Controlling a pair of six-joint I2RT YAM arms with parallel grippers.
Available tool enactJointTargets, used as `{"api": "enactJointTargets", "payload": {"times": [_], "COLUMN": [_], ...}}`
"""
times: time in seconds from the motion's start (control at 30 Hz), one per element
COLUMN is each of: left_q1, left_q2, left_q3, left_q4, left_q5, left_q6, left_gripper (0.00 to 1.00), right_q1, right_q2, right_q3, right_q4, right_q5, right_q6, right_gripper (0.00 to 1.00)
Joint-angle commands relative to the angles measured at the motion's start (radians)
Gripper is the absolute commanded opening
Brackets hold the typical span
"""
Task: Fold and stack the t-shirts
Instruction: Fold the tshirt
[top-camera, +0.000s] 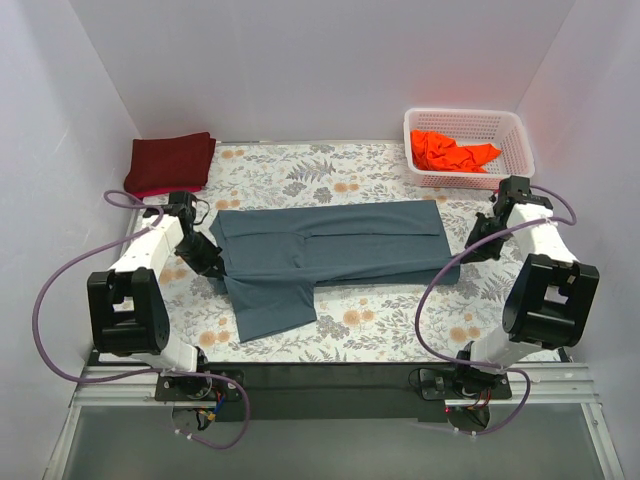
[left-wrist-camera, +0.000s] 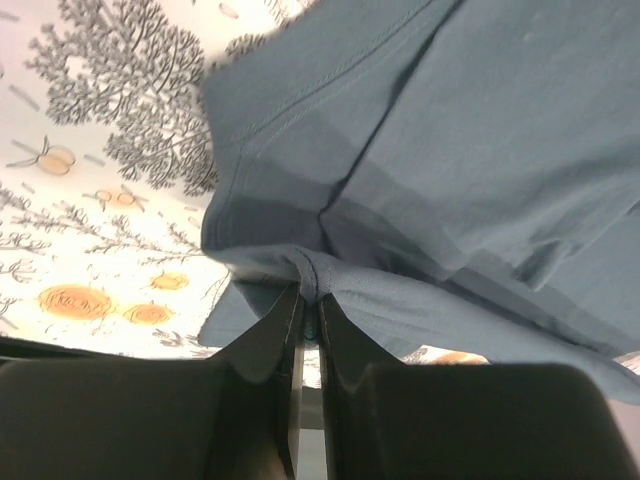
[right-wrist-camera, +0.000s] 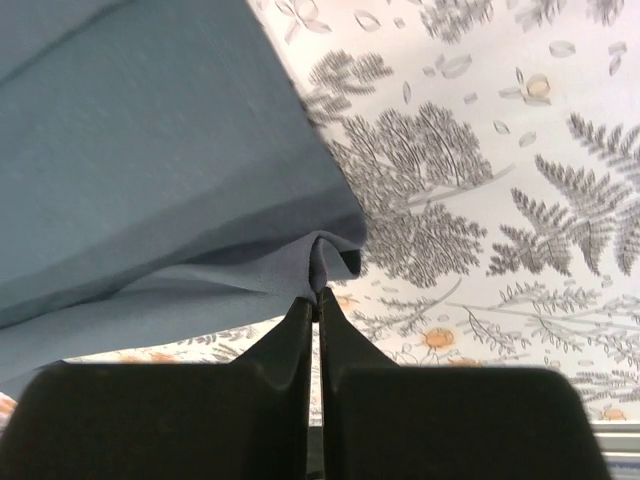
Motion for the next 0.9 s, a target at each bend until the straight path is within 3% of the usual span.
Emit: {"api": "enactJointTargets", "payload": {"times": [0.0, 0.43, 0.87], "left_q1": [0.021, 0.038, 0.041], "left_q2": [0.022, 0.134, 0.194], "left_q3": [0.043, 0.114, 0.072], "left_q4": [0.042, 0.088, 0.170], "left_q5": [0.001, -0.006, -0.042], "left_q6": [-0.006, 0.005, -0.009], "left_gripper": [0.00, 0.00, 0.00], "right_q1": [0.007, 0.034, 0.051], "right_q2": [0.035, 0.164, 0.293], "right_q3": [0.095, 0.187, 0.193], "right_q4": [0.047, 0.089, 0.173], "right_q5": [0.006, 0.028, 0.012], "right_q6": [-0.021, -0.010, -0.004], "right_gripper": [0.01, 0.01, 0.01]}}
